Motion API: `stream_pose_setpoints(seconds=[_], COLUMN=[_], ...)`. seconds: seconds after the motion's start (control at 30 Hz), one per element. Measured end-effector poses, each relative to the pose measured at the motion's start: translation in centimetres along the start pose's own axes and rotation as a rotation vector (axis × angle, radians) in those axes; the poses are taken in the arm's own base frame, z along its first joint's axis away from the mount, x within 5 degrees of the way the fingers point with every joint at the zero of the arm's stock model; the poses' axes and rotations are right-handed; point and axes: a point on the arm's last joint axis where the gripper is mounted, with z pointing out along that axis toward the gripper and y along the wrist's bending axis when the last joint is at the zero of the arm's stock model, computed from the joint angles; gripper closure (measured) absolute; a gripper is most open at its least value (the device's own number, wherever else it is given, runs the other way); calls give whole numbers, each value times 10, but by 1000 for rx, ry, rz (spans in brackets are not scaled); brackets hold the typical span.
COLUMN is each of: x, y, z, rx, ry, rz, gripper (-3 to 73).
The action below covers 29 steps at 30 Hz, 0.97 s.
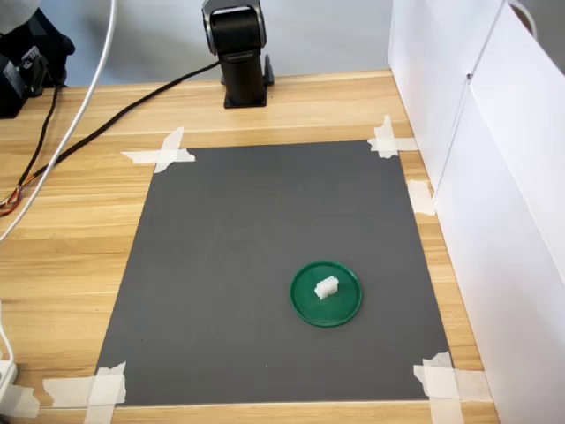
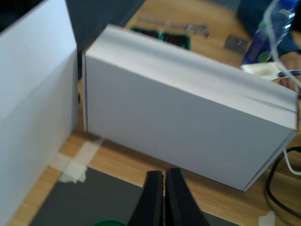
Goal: Grasp a white terminal and put it in the green lid.
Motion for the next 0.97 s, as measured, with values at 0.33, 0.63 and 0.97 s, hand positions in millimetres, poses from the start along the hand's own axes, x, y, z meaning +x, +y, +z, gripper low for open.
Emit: stream_pose_setpoints(seconds=[0.33,0.63,0.97], x=[122,183,197], y=[28,39,40], z=[-112,-114,-109], rx=[121,202,201], ry=[-116,-67,-17], rz=[70,132,113], gripper=[715,715,716])
